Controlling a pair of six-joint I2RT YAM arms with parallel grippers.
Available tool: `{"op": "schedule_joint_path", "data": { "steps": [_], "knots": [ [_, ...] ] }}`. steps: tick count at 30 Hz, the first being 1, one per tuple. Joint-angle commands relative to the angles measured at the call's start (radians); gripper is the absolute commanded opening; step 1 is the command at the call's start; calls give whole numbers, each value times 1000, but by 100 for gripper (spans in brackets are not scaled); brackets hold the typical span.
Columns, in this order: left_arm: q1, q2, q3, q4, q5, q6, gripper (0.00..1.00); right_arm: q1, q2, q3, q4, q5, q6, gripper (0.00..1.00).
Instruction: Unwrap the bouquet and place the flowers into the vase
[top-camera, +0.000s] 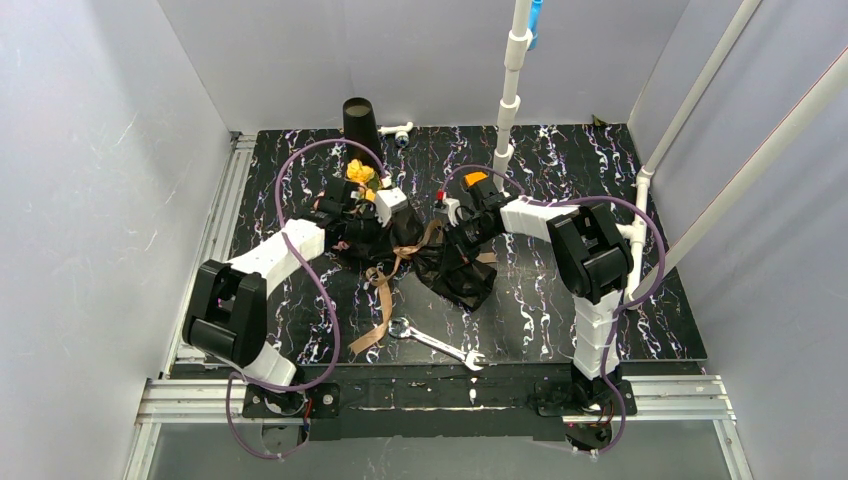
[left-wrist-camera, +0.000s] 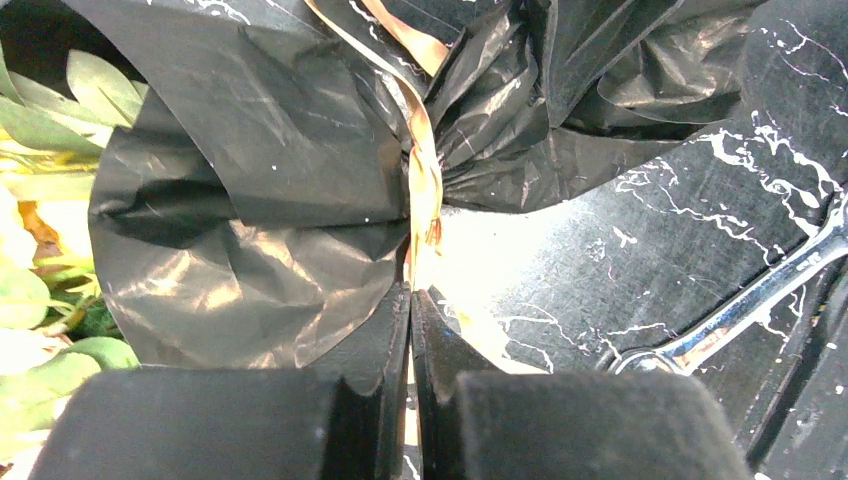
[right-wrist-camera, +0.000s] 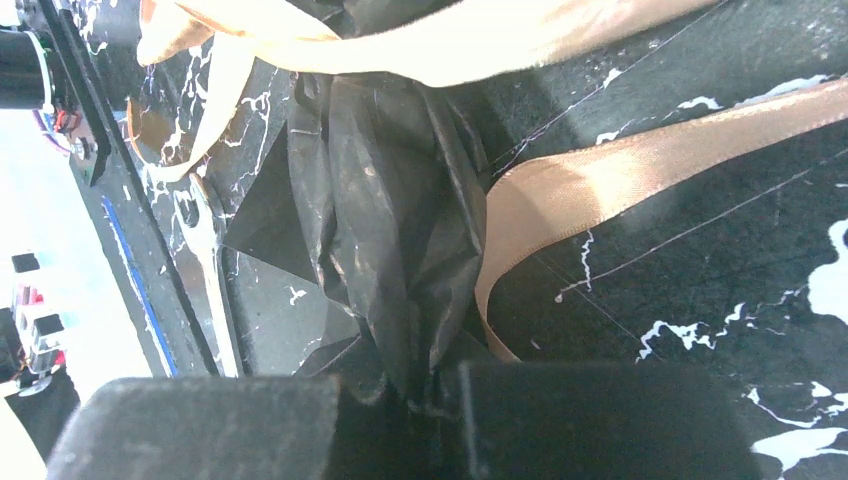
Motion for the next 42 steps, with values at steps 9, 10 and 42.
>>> {"op": "schedule_joint_path", "data": {
  "steps": [9, 10, 42],
  "knots": [
    [4, -129, 21, -52, 23, 43, 0, -36, 55, -37, -93, 208, -11, 1],
    [0, -127, 37, -59, 13, 31, 0, -36, 54, -33, -95, 209, -12, 1],
    [6, -246, -9, -411, 51, 473, 41, -35, 32, -44, -77, 186, 11, 1]
  ]
}}
